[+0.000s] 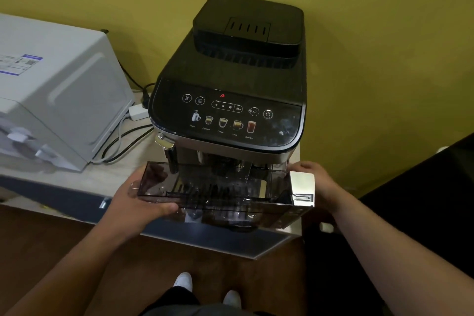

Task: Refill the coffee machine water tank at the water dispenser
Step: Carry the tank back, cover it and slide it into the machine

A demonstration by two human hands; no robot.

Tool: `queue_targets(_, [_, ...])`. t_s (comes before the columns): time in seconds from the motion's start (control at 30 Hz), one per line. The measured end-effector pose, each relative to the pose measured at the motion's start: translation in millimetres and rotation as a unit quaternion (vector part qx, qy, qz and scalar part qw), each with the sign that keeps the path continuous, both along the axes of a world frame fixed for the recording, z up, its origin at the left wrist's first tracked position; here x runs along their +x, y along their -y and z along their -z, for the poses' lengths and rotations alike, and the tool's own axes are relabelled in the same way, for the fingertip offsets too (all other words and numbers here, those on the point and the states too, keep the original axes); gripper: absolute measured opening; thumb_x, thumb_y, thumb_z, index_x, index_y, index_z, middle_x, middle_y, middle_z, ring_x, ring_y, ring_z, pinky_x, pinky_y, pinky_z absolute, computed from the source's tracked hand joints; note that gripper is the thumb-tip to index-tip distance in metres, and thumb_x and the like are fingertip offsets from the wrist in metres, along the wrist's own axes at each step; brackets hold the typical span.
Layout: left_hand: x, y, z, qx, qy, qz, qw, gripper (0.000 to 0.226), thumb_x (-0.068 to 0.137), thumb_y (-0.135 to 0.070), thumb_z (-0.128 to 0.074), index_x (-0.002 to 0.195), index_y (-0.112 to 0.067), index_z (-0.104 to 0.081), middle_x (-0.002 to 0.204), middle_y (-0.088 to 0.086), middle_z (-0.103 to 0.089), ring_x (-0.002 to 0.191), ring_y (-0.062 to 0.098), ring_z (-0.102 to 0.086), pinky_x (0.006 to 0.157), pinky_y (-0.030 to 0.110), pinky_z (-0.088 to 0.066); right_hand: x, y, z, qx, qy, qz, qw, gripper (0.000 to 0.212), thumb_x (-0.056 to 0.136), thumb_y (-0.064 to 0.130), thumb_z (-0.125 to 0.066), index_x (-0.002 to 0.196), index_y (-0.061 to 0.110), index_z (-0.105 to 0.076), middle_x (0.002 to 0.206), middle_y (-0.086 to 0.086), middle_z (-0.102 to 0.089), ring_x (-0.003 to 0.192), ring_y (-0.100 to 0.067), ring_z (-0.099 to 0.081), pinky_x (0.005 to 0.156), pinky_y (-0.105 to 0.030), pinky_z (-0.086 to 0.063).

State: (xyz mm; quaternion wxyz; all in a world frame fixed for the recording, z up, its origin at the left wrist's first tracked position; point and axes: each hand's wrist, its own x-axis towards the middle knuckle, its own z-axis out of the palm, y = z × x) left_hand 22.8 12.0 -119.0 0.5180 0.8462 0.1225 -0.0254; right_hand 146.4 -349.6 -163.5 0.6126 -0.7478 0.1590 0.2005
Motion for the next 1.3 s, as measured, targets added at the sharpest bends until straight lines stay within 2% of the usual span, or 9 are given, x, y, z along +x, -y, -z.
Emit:
queue_targets(0.13, [-1, 0, 0, -0.003, 0.004, 0.000, 1.000, 0.065, 0.061, 0.000, -0.088, 0.106, -0.036, -0.059, 0.102, -0.013, -0.069, 0.099, -0.005, -0.063, 0.077, 0.014, -0.044, 34, -13, 27, -0.263, -0.022, -0.156, 0.952, 0.013, 0.091, 0.008, -0.062, 0.088, -0.001, -0.070, 0.078, -0.011, -0.064, 0.067, -0.021, -0.058, 0.062, -0.028, -0.045])
queue_targets(0.33, [-2, 4, -8, 0.011, 0.006, 0.011, 1.000, 0.063, 0.064, -0.005, -0.087, 0.105, -0.040, -0.055, 0.101, -0.041, -0.060, 0.092, -0.023, -0.056, 0.071, 0.008, -0.042, 42, -15, 39, -0.365, -0.019, -0.190, 0.911, 0.019, 0.090, 0.016, -0.059, 0.073, 0.013, -0.066, 0.073, -0.006, -0.064, 0.073, -0.025, -0.063, 0.063, -0.030, -0.049])
queue_targets(0.43, [-3, 3, -6, 0.023, 0.004, 0.009, 1.000, 0.064, 0.063, -0.007, -0.088, 0.106, -0.041, -0.054, 0.102, -0.040, -0.059, 0.093, -0.021, -0.055, 0.072, 0.011, -0.040, 38, -16, 40, -0.378, -0.014, -0.201, 0.904, 0.022, 0.092, 0.013, -0.057, 0.071, 0.017, -0.061, 0.071, -0.003, -0.059, 0.073, -0.024, -0.060, 0.065, -0.027, -0.044])
queue_targets(0.57, [-1, 2, -4, 0.018, -0.016, 0.007, 1.000, 0.065, 0.063, -0.005, -0.087, 0.115, -0.030, -0.057, 0.107, -0.013, -0.065, 0.099, -0.002, -0.059, 0.074, 0.013, -0.042, 37, -17, 43, -0.381, -0.014, -0.155, 0.911, 0.019, 0.092, 0.008, -0.055, 0.075, 0.011, -0.062, 0.065, -0.001, -0.052, 0.069, -0.023, -0.055, 0.063, -0.027, -0.041])
queue_targets(0.67, [-1, 2, -4, 0.021, -0.016, 0.021, 0.999, 0.065, 0.064, -0.004, -0.087, 0.117, -0.027, -0.057, 0.109, -0.010, -0.064, 0.094, -0.011, -0.060, 0.071, 0.012, -0.043, 36, -15, 37, -0.389, -0.014, -0.128, 0.912, 0.022, 0.090, 0.010, -0.057, 0.068, 0.008, -0.059, 0.068, -0.006, -0.053, 0.057, -0.016, -0.048, 0.049, -0.023, -0.035])
queue_targets(0.77, [-1, 1, -4, 0.025, -0.016, 0.018, 0.999, 0.065, 0.065, -0.006, -0.087, 0.118, -0.027, -0.056, 0.110, -0.012, -0.063, 0.098, -0.003, -0.060, 0.073, 0.012, -0.042, 37, -5, 29, -0.384, 0.017, -0.088, 0.919, 0.022, 0.083, 0.017, -0.067, 0.064, 0.012, -0.059, 0.060, -0.003, -0.055, 0.054, -0.012, -0.049, 0.043, -0.021, -0.030])
queue_targets(0.97, [0, 4, -6, 0.029, 0.005, 0.013, 0.999, 0.063, 0.063, 0.001, -0.086, 0.103, -0.037, -0.055, 0.097, -0.016, -0.068, 0.089, -0.020, -0.058, 0.063, 0.005, -0.047, 34, 23, 2, -0.360, 0.147, -0.002, 0.921, 0.015, 0.078, 0.019, -0.071, 0.065, 0.013, -0.066, 0.068, -0.005, -0.068, 0.069, -0.026, -0.065, 0.056, -0.028, -0.046])
queue_targets(1.17, [1, -6, -1, 0.018, -0.001, 0.032, 0.999, 0.069, 0.057, -0.017, -0.093, 0.116, -0.030, -0.059, 0.109, -0.008, -0.067, 0.104, 0.006, -0.061, 0.078, 0.019, -0.045, 18, 48, -55, -0.319, 0.211, 0.010, 0.924, 0.007, 0.082, 0.012, -0.076, 0.079, 0.010, -0.070, 0.083, -0.007, -0.070, 0.078, -0.025, -0.066, 0.072, -0.037, -0.056])
queue_targets(1.3, [3, -7, 1, 0.001, 0.001, 0.034, 0.999, 0.068, 0.062, -0.008, -0.090, 0.120, -0.026, -0.058, 0.114, -0.006, -0.065, 0.107, 0.008, -0.059, 0.079, 0.020, -0.044, 0, 63, -99, -0.391, 0.212, -0.020, 0.895, 0.007, 0.082, 0.016, -0.074, 0.078, 0.012, -0.072, 0.077, -0.006, -0.069, 0.068, -0.025, -0.065, 0.063, -0.040, -0.059])
